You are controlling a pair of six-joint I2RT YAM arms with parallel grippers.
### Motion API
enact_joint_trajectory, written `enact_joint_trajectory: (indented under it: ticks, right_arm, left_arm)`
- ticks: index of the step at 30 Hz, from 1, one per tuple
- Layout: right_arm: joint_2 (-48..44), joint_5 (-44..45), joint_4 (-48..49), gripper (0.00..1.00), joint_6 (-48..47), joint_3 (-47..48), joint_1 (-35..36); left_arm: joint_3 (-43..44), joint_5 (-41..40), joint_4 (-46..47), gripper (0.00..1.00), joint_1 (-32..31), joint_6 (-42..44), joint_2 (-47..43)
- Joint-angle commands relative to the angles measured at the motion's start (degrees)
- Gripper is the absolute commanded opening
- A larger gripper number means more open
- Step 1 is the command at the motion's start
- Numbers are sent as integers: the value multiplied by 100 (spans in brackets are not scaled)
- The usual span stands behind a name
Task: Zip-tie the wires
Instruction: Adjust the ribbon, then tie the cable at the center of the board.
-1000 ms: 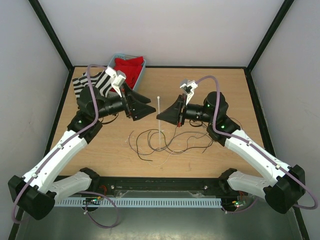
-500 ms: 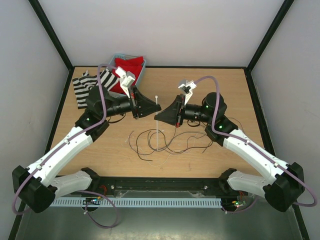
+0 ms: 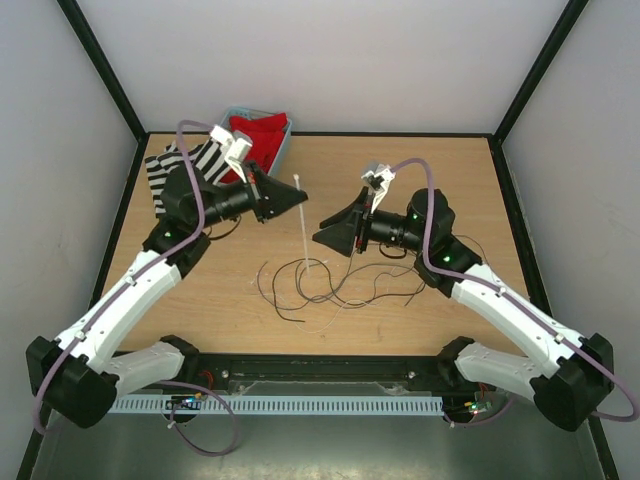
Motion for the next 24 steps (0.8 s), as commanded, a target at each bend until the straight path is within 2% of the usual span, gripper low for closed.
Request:
enact_joint_trajectory:
  ticks: [1, 5, 10, 14, 18, 24]
  right_arm:
    - [-310, 562, -1229, 59, -749, 105, 28]
    - [-533, 922, -1841, 73, -1014, -276, 43]
    - [-863, 1300, -1777, 100, -1522, -1068, 201]
    - [-809, 1288, -1546, 99, -2148, -1420, 283]
    - [-363, 1243, -1569, 99, -2667, -1392, 415]
    - [299, 1966, -1890, 99, -2884, -1198, 859]
  left_arm:
    - [35, -198, 225, 0, 664, -132, -7]
    - [36, -143, 158, 0, 1391, -72, 2]
    - [-89, -28, -54, 0, 2120, -39, -172]
    - [-258, 179, -199, 0, 2607, -134, -405]
    - [-428, 310, -362, 0, 2942, -232, -642]
    - [-602, 462, -500, 0, 3148, -305, -824]
